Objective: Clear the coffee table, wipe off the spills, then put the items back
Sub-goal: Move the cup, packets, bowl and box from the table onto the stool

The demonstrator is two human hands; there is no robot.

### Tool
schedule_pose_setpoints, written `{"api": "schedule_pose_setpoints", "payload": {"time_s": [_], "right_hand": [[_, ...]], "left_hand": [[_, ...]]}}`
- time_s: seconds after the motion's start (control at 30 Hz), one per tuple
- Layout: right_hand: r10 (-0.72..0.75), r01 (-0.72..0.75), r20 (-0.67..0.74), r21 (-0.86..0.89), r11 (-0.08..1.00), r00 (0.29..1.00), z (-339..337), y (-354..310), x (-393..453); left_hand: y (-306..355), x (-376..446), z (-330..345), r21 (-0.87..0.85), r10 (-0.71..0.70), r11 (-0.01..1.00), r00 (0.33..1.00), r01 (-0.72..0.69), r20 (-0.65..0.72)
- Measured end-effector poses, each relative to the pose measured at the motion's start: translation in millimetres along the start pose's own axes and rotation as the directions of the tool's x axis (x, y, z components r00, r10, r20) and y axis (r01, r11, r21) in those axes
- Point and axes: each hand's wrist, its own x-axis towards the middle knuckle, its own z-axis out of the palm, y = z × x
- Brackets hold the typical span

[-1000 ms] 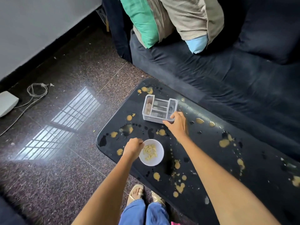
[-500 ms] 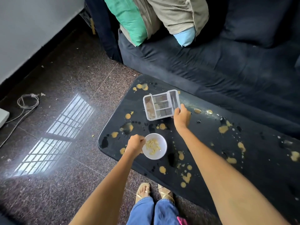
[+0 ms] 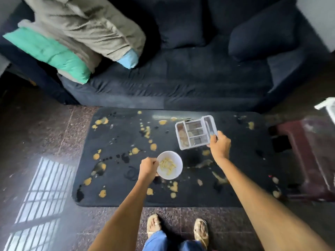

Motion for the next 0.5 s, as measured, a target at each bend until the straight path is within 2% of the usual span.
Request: {"api": "schedule_pose_setpoints", "payload": {"time_s": [0.17,0.37,0.5], "right_hand": [[0.148,-0.139,-0.113,0.081,0.987,0.982,-96,59,2],[0.237,-0.221,-0.177,0.101,0.97,0.955,-196,151,0],[0.245,-0.229,-0.237,0.092,0.969,0.94,-256,204,5]], "left_hand": [[70,-3,60,0.101,0.056,0.993,0.997,-0.062,0.057],[155,-41,162,0.106,0.103,0.987,0.984,-0.119,0.146],[205,-70,232,0.154,0.167,0.97,0.975,-0.19,0.146]]}}
